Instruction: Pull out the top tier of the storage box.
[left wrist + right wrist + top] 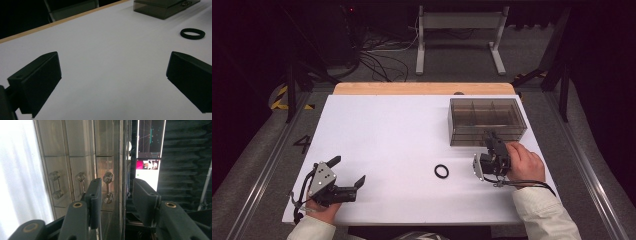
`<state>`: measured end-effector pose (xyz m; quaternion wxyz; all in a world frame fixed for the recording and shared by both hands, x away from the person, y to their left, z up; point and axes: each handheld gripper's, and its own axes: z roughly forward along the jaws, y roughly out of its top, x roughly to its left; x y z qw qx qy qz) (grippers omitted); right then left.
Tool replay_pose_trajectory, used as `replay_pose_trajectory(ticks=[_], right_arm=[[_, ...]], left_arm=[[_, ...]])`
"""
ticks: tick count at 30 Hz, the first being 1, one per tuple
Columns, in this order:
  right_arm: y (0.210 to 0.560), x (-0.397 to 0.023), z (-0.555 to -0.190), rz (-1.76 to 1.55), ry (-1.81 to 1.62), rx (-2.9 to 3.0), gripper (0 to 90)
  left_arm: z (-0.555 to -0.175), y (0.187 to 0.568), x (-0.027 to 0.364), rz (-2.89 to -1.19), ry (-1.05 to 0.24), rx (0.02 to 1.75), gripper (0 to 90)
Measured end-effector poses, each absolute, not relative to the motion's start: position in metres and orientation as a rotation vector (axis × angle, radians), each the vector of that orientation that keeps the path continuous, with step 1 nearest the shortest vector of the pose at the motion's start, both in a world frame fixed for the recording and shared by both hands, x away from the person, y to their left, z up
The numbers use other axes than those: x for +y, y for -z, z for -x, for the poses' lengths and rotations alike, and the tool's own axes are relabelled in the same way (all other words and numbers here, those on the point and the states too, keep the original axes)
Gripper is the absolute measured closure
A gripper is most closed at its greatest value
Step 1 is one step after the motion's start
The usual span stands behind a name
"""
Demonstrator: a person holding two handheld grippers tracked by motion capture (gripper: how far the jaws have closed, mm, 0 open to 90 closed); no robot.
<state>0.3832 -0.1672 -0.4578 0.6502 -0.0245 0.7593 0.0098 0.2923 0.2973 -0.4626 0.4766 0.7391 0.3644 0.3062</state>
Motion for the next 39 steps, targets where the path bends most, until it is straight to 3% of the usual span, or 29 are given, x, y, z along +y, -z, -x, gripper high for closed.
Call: replay_pose_trajectory(ticks=[39], right_arm=[[0.468, -0.162, -0.402, 0.096, 0.037, 1.731, 78.6]], left_arm=[[-0.293, 0.463, 0.297, -1.815, -0.749, 0.889, 0.5]])
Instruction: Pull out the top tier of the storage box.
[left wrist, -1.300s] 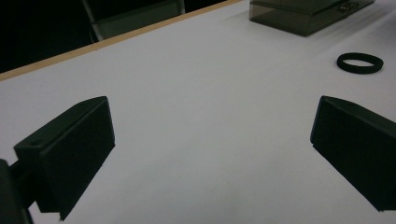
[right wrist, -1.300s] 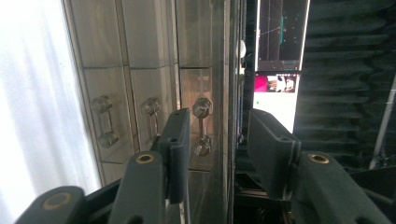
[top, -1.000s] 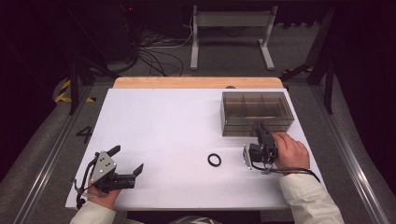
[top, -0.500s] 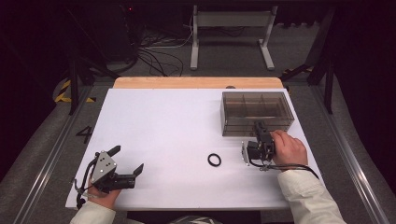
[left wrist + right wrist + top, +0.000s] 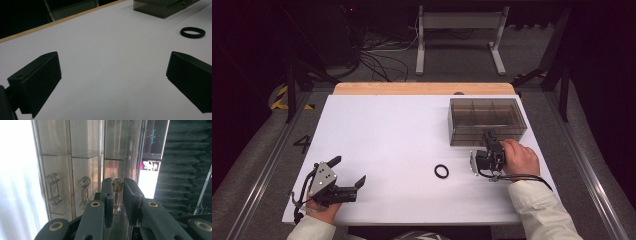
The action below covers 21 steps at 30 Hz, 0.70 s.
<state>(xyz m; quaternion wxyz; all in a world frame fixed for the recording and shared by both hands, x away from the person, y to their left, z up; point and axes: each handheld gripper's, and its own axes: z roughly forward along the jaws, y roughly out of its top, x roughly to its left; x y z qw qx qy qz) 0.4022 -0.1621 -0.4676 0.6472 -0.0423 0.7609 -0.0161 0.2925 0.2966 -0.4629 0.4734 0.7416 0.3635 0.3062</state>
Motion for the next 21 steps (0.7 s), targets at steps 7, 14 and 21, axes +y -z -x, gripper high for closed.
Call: replay_pose_trajectory(ticks=[7, 14, 21], right_arm=[[0.467, -0.163, -0.399, 0.084, 0.025, 1.736, 78.9], [0.469, -0.164, -0.388, 0.04, 0.021, 1.748, 78.9], [0.465, -0.163, -0.377, 0.079, 0.01, 1.753, 78.7]], left_arm=[[-0.292, 0.463, 0.297, -1.815, -0.748, 0.889, 0.5], [-0.292, 0.463, 0.297, -1.815, -0.748, 0.888, 0.5], [-0.292, 0.463, 0.296, -1.816, -0.749, 0.889, 0.5]])
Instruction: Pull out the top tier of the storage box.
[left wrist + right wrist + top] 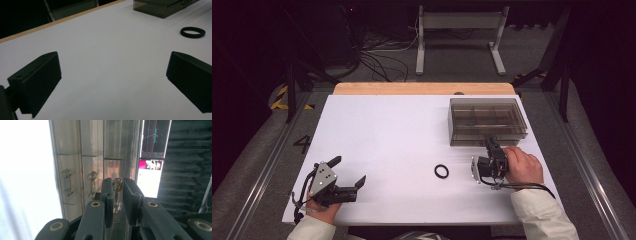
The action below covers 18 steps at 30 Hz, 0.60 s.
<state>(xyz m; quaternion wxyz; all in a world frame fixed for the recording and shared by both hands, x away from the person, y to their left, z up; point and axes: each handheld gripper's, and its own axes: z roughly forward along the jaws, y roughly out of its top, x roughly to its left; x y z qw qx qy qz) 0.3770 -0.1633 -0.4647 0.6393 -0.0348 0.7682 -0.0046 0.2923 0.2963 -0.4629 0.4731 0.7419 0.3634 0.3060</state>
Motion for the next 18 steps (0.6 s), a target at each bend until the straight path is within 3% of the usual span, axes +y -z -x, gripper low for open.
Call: replay_pose_trajectory(ticks=[5, 10, 18], right_arm=[[0.466, -0.165, -0.368, 0.056, -0.002, 1.758, 77.8], [0.462, -0.166, -0.364, 0.03, -0.033, 1.773, 66.2], [0.461, -0.166, -0.361, -0.03, -0.06, 1.808, 60.9]], left_arm=[[-0.292, 0.463, 0.296, -1.816, -0.753, 0.889, 0.5], [-0.292, 0.463, 0.296, -1.818, -0.754, 0.886, 0.5], [-0.292, 0.463, 0.296, -1.819, -0.754, 0.886, 0.5]])
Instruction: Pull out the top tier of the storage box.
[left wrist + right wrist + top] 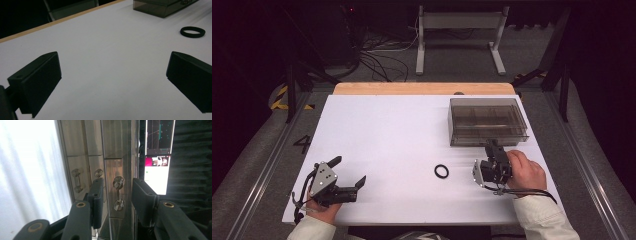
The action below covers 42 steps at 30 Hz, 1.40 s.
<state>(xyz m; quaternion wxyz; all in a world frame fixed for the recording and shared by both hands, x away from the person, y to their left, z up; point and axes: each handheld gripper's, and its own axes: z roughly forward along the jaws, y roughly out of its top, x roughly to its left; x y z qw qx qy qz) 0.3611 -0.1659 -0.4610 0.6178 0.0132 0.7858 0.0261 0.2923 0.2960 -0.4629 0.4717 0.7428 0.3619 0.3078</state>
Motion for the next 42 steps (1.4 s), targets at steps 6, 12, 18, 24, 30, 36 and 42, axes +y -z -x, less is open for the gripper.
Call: replay_pose_trajectory(ticks=[6, 12, 18, 24, 30, 36, 42], right_arm=[[0.457, -0.166, -0.358, -0.058, -0.085, 1.812, 55.5], [0.45, -0.168, -0.355, -0.086, -0.148, 1.823, 45.4], [0.438, -0.171, -0.353, -0.143, -0.221, 1.866, 46.0], [0.429, -0.175, -0.35, -0.167, -0.268, 1.844, 46.0], [0.423, -0.177, -0.347, -0.172, -0.303, 1.85, 42.7], [0.415, -0.178, -0.346, -0.192, -0.372, 1.898, 41.3], [0.408, -0.18, -0.348, -0.237, -0.447, 1.942, 40.6]], left_arm=[[-0.292, 0.463, 0.296, -1.818, -0.754, 0.886, 0.5], [-0.292, 0.463, 0.296, -1.816, -0.754, 0.888, 0.5], [-0.292, 0.463, 0.296, -1.816, -0.754, 0.889, 0.5], [-0.292, 0.463, 0.296, -1.818, -0.753, 0.887, 0.5], [-0.293, 0.463, 0.296, -1.819, -0.748, 0.888, 0.5], [-0.293, 0.463, 0.296, -1.819, -0.749, 0.888, 0.5], [-0.293, 0.463, 0.296, -1.818, -0.751, 0.888, 0.5]])
